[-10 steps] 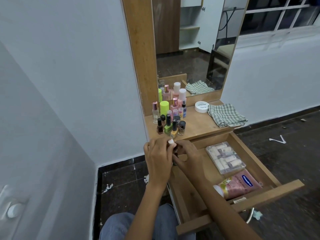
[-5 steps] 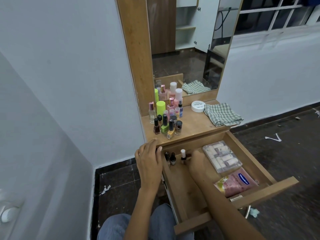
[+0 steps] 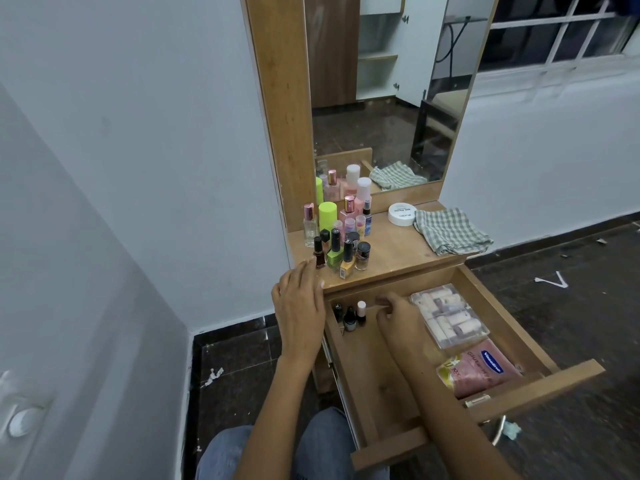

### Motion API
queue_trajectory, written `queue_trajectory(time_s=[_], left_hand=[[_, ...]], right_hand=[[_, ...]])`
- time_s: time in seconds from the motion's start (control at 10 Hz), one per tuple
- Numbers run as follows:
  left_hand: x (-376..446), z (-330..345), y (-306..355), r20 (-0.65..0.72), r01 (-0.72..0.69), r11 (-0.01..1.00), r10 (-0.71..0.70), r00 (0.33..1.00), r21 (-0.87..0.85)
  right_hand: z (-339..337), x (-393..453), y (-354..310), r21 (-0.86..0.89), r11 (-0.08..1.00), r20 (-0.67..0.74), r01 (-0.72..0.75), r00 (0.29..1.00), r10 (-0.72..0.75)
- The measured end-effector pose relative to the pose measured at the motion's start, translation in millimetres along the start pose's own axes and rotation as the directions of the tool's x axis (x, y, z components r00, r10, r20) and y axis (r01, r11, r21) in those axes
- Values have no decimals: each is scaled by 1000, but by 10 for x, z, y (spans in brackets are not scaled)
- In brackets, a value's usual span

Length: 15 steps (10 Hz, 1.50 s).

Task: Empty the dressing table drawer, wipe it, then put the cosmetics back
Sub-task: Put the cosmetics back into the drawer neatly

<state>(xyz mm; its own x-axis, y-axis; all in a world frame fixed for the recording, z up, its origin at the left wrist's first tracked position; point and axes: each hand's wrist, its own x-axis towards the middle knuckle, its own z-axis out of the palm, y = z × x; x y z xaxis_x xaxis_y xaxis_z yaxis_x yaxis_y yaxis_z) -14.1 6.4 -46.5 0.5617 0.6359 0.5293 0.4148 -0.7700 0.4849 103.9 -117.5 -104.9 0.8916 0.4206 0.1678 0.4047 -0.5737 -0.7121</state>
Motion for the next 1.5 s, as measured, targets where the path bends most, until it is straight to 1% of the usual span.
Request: queue_trajectory(time_s=[0.1, 0.2, 0.3, 0.4, 0.5, 0.6, 0.7, 0.8, 0.9, 1.0, 1.1, 1.2, 1.3, 1.4, 1.5], left_hand=[[188, 33, 28, 39, -9, 999, 7, 999, 49], [367, 56, 55, 64, -19, 994, 12, 998, 108], [481, 59, 53, 63, -30, 989, 21, 998, 148], [523, 8, 80, 0, -39, 998, 39, 999, 41], [463, -57, 88, -41, -21, 998, 19, 999, -57], [279, -99, 81, -113, -10, 998, 3, 994, -67], [14, -106, 140, -164, -76, 995, 64, 984, -69], [-190, -69, 243, -133, -133, 986, 119, 984, -105], [-263, -7, 316, -81, -139, 980, 129, 988, -143], [-264, 12, 278, 9, -74, 988, 76, 997, -133], [-302, 71, 83, 107, -56, 998, 53, 993, 32], [-349, 101, -54, 182, -85, 975, 47, 982, 207], [-369, 148, -111, 183, -149, 949, 99, 978, 280], [-398, 166, -151, 178, -183, 944, 137, 974, 275], [-420, 189, -185, 147, -215, 934, 179, 973, 286]], right_hand=[[-49, -49, -101, 77, 993, -106, 86, 991, -77], [-56, -56, -153, 114, 981, -177, 156, 975, -135], [-65, -67, -159, 126, 975, -206, 185, 966, -157], [-79, -68, -183, 149, 959, -262, 239, 945, -195], [-94, -75, -203, 200, 924, -326, 326, 911, -251], [-124, -115, -251, 225, 871, -333, 437, 875, -353], [-112, -158, -303, 170, 837, -275, 519, 841, -466], [-73, -200, -346, 143, 808, -220, 571, 814, -537], [-83, -205, -345, 137, 813, -208, 565, 819, -534], [-128, -137, -223, 108, 910, -218, 401, 902, -372], [-140, -42, -7, 153, 987, -164, 56, 986, -31], [-61, 10, 75, 78, 990, -45, -116, 992, 120], [64, 43, 47, 30, 987, 64, -157, 986, 155], [184, 56, 82, -59, 988, 154, -146, 976, 153], [179, 6, 136, -173, 980, 154, -94, 981, 121]])
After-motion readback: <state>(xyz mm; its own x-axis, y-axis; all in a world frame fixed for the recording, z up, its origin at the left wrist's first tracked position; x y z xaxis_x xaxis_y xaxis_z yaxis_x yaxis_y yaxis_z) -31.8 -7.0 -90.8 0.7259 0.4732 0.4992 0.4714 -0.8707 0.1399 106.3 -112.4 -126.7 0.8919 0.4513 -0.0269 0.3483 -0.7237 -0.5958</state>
